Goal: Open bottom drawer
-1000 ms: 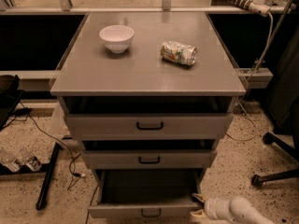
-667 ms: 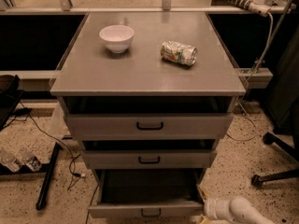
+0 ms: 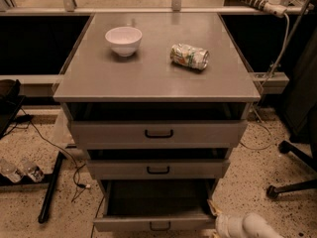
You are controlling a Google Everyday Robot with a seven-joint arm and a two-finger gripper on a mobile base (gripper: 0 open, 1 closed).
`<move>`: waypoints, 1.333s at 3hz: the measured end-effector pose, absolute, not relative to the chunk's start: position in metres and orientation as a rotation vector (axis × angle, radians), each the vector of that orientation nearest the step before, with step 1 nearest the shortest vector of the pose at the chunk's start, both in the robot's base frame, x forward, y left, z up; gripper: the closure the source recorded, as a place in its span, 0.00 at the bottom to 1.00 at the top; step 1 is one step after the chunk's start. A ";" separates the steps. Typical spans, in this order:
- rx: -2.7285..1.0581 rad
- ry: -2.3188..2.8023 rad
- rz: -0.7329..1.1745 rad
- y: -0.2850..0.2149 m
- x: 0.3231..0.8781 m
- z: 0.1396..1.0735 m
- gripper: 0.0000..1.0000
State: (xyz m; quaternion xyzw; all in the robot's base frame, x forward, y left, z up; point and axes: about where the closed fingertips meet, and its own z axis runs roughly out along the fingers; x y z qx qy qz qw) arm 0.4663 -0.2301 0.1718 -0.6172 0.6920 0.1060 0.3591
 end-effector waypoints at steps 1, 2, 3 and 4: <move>-1.563 1.797 0.327 -0.215 0.432 0.153 0.19; -1.562 1.797 0.328 -0.214 0.431 0.159 0.43; -1.562 1.797 0.328 -0.216 0.431 0.167 0.66; -1.562 1.797 0.328 -0.219 0.432 0.175 0.89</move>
Offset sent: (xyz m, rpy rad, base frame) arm -0.0906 0.0294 -0.0494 0.0929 0.0776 -0.0376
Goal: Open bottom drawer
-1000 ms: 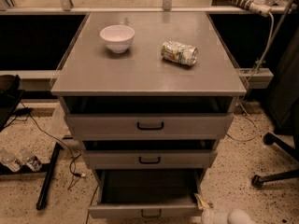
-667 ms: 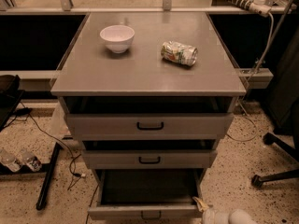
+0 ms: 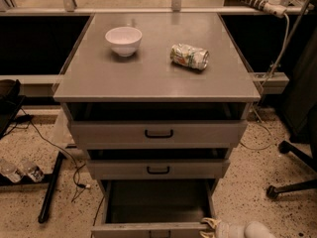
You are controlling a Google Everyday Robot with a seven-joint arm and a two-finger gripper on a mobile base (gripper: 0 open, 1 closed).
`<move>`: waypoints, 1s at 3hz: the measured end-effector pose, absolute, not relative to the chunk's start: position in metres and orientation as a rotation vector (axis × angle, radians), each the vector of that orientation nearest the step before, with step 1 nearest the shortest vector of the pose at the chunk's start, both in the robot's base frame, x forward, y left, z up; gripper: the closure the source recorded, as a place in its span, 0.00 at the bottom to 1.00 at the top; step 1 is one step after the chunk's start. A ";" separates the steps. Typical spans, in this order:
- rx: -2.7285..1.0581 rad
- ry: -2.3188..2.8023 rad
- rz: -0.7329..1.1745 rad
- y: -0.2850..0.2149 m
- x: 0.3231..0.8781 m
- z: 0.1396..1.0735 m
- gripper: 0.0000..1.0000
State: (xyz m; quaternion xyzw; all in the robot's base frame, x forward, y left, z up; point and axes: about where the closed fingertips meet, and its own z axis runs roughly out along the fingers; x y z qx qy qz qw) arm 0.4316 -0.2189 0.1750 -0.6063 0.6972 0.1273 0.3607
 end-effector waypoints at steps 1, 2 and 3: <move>-1.562 1.797 0.328 -0.220 0.432 0.177 0.85; -1.562 1.797 0.328 -0.220 0.432 0.177 0.62; -1.562 1.797 0.328 -0.220 0.432 0.177 0.38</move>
Offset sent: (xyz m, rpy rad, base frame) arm 0.0002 -0.0008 0.0017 0.0000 0.0000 0.0000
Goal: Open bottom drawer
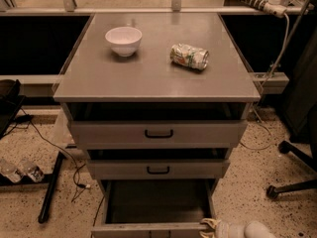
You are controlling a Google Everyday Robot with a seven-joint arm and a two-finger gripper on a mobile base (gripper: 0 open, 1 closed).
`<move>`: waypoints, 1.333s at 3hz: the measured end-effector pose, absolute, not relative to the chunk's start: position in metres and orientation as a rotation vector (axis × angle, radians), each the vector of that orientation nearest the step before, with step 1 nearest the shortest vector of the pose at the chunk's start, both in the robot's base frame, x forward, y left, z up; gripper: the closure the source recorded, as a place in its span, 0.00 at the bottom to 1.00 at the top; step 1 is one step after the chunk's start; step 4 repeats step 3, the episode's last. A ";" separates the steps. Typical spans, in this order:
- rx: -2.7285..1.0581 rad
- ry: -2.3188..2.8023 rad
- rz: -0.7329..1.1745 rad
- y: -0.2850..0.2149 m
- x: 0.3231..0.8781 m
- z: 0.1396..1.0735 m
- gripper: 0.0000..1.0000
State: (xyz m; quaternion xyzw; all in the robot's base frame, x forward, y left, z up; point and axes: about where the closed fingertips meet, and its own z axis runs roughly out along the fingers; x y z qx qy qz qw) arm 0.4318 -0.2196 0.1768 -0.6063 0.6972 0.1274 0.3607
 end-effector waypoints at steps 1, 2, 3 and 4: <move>-1.562 1.797 0.328 -0.220 0.432 0.177 0.15; -1.562 1.797 0.328 -0.220 0.432 0.177 0.00; -1.562 1.797 0.328 -0.220 0.432 0.177 0.00; -1.562 1.797 0.328 -0.220 0.432 0.177 0.00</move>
Offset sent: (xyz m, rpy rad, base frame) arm 0.0000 0.0000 0.0000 0.0000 0.0000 0.0000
